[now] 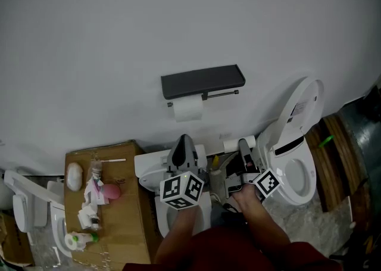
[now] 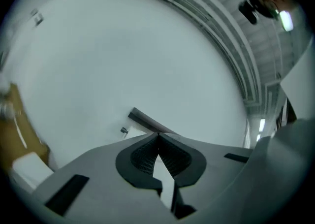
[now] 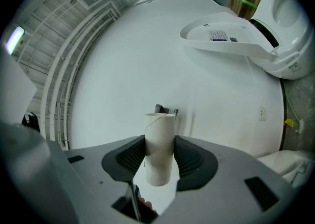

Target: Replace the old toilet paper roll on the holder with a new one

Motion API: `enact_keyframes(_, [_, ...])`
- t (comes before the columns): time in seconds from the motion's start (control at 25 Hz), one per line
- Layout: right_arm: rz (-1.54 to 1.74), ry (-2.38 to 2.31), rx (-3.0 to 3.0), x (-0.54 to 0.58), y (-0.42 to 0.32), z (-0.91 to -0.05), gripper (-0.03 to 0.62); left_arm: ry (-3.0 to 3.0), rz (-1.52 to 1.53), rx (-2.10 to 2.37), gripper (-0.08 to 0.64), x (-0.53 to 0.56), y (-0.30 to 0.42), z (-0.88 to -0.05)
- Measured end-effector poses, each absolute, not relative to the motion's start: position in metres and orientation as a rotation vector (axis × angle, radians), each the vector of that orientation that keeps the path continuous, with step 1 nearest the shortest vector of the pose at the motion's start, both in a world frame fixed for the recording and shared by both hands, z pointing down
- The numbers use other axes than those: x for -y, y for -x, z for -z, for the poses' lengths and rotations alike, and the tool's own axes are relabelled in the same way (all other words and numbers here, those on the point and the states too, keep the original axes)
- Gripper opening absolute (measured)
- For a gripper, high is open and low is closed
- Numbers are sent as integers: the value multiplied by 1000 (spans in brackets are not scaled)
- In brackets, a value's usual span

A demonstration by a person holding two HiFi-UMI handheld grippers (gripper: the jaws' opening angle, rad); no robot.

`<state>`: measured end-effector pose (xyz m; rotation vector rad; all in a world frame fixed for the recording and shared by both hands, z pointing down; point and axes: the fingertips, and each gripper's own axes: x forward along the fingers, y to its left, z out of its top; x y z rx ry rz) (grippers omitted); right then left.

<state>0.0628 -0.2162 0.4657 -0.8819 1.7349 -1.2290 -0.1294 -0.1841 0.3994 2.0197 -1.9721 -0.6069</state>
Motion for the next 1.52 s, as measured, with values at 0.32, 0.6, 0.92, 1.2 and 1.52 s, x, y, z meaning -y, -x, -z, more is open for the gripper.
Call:
enact_keyframes(0.32, [1227,878,-1758,216,-58,-465,189,-2228,113,2229,17,176,121,-406])
enact_keyframes(0.6, [996,1038,-2073,211,-43,-446,189,-2227,99,2232,16,174,123,-411])
enact_keyframes(0.92, [402,1412,-2589,203,-15,-433,189,-2233,90,2259,15,170,128,-410])
enact_keyframes(1.2, [91,1582,-2716,200,-6,-437,187,-2224,92,2251,16,167,128,-414])
enact_keyframes(1.52, [-7,1627,-2695,199,-7,-428,186,-2210,110,2246,17,167,131,-415])
